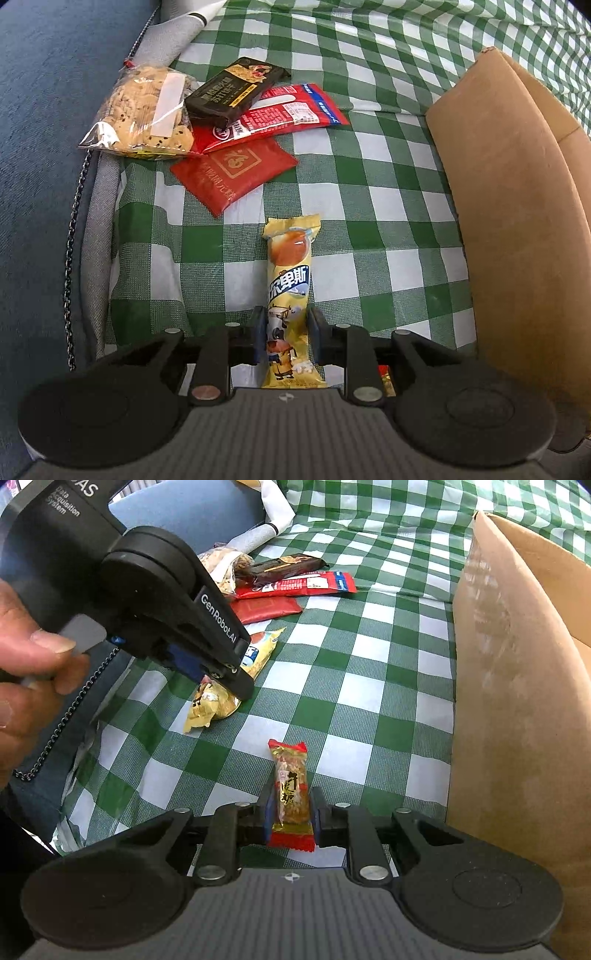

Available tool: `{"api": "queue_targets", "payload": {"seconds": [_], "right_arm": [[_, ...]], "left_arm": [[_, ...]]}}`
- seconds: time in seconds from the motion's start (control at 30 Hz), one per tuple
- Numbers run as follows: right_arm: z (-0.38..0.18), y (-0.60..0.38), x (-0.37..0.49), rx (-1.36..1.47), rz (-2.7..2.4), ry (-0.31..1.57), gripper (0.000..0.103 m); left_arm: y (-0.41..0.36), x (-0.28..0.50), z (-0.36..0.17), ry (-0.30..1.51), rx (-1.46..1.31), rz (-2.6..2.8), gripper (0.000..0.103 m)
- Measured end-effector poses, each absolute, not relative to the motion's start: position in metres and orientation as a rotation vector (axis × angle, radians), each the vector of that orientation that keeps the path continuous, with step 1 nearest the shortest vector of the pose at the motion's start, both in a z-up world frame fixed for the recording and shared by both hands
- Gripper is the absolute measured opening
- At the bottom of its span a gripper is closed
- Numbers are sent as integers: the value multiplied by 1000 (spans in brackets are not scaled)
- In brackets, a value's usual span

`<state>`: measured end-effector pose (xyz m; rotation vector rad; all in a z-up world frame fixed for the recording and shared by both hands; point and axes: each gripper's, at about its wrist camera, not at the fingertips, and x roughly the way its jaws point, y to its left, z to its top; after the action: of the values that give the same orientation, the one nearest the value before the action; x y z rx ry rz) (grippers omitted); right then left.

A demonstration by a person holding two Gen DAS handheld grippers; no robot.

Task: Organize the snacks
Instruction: 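Grasp the red-wrapped snack with the right tool while the left tool grasps the yellow pack, then carry both snacks over the cardboard box and open both tools to drop them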

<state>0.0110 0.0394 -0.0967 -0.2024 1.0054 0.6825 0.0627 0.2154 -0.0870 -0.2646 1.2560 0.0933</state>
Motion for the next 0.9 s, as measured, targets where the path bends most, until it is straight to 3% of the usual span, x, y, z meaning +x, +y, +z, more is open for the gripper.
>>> {"api": "queue_targets", "payload": {"seconds": [0.1,0.17,0.9], "right_arm": [[-97,40,11,-204,680,998,21],[-96,39,10,-203,678,994,20],[-94,38,11,-193,648,989,20]], "left_arm": [[213,64,-88,1258,-250,87,25],[215,62,-87,1254,-245,86,14],[209,64,-91,1273,-215,42,17]]}}
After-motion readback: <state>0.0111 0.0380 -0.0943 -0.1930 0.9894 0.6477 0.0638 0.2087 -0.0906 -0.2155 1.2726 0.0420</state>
